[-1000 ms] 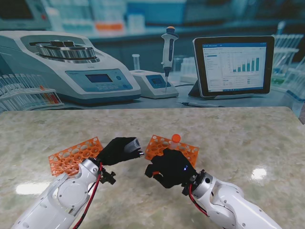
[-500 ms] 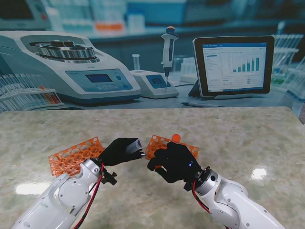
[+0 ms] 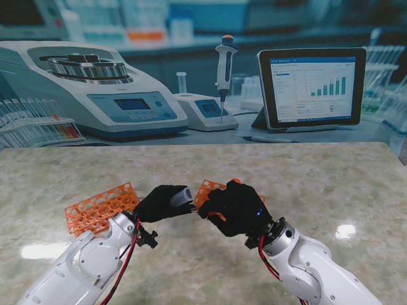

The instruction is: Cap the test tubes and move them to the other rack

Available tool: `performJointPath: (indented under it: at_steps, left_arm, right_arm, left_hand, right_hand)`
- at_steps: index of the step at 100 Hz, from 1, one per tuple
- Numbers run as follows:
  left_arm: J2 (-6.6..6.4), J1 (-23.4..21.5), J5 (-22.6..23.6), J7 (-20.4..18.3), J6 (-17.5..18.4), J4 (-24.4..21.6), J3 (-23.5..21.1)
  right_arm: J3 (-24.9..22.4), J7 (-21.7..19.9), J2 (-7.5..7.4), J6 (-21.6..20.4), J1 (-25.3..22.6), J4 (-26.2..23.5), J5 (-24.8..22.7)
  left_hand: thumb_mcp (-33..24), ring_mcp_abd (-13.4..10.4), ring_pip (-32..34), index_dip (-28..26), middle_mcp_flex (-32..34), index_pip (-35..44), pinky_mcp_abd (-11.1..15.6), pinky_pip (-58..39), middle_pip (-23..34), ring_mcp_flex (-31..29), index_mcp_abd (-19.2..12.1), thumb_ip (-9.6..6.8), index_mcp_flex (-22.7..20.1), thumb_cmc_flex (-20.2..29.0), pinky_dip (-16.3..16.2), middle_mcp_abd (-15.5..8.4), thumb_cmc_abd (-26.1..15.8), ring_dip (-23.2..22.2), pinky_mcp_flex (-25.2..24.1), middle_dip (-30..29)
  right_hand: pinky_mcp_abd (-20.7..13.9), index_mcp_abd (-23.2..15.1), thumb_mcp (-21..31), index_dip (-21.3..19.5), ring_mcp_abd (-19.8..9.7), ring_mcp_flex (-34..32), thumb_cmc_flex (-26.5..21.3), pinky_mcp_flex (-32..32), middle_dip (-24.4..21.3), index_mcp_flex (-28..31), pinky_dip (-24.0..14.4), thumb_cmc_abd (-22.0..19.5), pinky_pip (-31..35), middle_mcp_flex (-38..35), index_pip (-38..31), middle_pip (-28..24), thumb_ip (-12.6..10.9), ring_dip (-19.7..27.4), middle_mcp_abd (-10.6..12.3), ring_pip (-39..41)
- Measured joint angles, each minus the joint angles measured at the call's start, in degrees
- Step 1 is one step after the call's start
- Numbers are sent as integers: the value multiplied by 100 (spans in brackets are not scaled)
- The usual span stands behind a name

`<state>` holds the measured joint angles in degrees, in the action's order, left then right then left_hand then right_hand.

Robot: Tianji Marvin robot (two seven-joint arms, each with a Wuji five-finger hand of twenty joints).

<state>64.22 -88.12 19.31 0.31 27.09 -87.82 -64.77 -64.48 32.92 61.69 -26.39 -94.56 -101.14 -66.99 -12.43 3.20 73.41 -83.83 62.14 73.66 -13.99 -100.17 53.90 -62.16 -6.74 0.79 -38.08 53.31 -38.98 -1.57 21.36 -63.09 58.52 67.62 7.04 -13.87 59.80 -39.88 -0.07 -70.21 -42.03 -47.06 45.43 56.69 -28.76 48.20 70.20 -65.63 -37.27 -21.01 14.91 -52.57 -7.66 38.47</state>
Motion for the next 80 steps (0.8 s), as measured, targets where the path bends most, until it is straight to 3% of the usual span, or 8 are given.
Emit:
performJointPath:
  at_steps: [80]
  left_arm:
    - [-29, -51, -7, -93, 85, -186, 106]
  right_arm:
    - [165, 179, 118, 124, 178, -13, 347]
  left_hand:
    - [0, 0, -5, -8, -12, 0, 0, 0, 0, 0, 0, 0, 1, 0, 0, -3, -7, 0, -21, 0]
  right_hand:
    - [6, -12, 0, -53, -15, -40, 0, -7, 0, 5, 0, 0, 1, -10, -62, 0, 0, -4, -7, 0]
